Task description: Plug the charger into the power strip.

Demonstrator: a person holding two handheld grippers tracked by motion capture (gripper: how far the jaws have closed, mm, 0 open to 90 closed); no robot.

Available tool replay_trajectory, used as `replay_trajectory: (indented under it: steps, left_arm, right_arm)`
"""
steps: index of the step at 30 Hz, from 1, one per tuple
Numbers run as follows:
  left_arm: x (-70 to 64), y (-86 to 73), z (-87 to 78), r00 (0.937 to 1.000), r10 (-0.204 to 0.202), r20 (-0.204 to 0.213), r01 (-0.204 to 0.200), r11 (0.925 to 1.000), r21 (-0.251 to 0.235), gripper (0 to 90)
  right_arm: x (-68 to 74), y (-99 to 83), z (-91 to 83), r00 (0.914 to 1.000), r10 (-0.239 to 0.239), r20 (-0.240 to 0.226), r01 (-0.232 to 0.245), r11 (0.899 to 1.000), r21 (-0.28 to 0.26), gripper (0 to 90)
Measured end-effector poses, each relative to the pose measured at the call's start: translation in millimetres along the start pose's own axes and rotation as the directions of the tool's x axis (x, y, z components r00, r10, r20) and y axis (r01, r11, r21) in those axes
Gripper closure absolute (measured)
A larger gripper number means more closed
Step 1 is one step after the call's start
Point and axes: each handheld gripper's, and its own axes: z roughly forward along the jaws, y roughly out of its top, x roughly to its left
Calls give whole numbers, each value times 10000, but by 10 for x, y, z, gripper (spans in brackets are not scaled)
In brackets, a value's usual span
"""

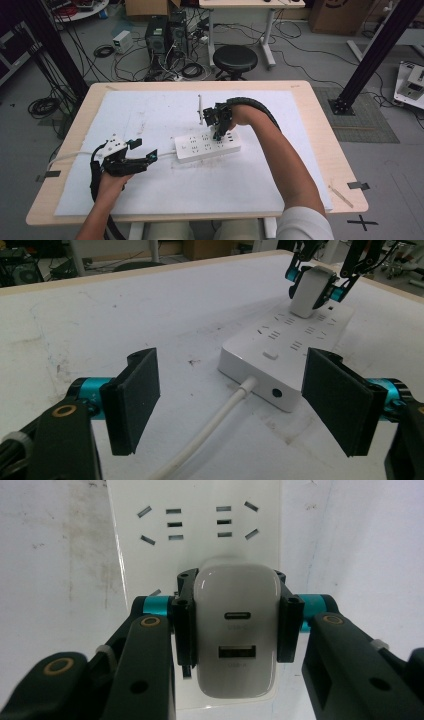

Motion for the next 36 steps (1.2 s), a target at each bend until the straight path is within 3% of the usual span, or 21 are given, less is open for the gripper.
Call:
replay_trajectory:
  steps: [7, 10, 17, 24, 26, 29, 33, 34, 35, 36]
  left_arm:
    - [-2, 20, -3, 10000, 13, 13, -13, 10000, -43, 234]
    - [1, 18, 5, 10000, 8, -5, -8, 10000, -46, 234]
    - [11, 18, 9, 10000, -59, -23, 59, 10000, -29, 234]
    - [21, 14, 14, 10000, -79, -39, 79, 10000, 4, 234]
    - [20, 16, 1, 10000, -59, -79, 59, 10000, -39, 234]
    - [19, 10, -13, 9999, -101, -68, 101, 9999, -46, 234]
    - [14, 11, -14, 9999, -121, -45, 121, 9999, -89, 234]
    - [14, 11, -14, 9999, -121, -45, 121, 9999, -89, 233]
    - [16, 12, -15, 9999, -109, -59, 108, 9999, -131, 233]
    - [19, 12, -16, 9999, -121, -60, 121, 9998, -144, 234]
  right_arm:
    - [-7, -3, 9, 9997, 236, -82, -236, 9997, 24, 637]
    - [-32, -4, 30, 9999, 25, -117, -27, 9999, -157, 637]
    - [-35, -26, 41, 9993, 303, -228, -307, 9994, -172, 635]
    - [-60, -50, 45, 9997, 81, -246, -94, 9985, -532, 624]
    - [-57, -75, 45, 9984, 485, -293, -505, 9961, -724, 587]
    - [-30, -161, 25, 9915, 1301, -18, -1292, 9828, -1319, 483]
    - [15, -278, -60, 9708, 2397, 65, -2334, 9507, -2042, 363]
    - [15, -278, -60, 9708, 2397, 65, -2334, 9507, -2042, 363]
    - [26, -306, -87, 9642, 2650, 126, -2558, 9410, -2215, 331]
    - [64, -358, -143, 9513, 3080, 131, -2945, 9203, -2574, 311]
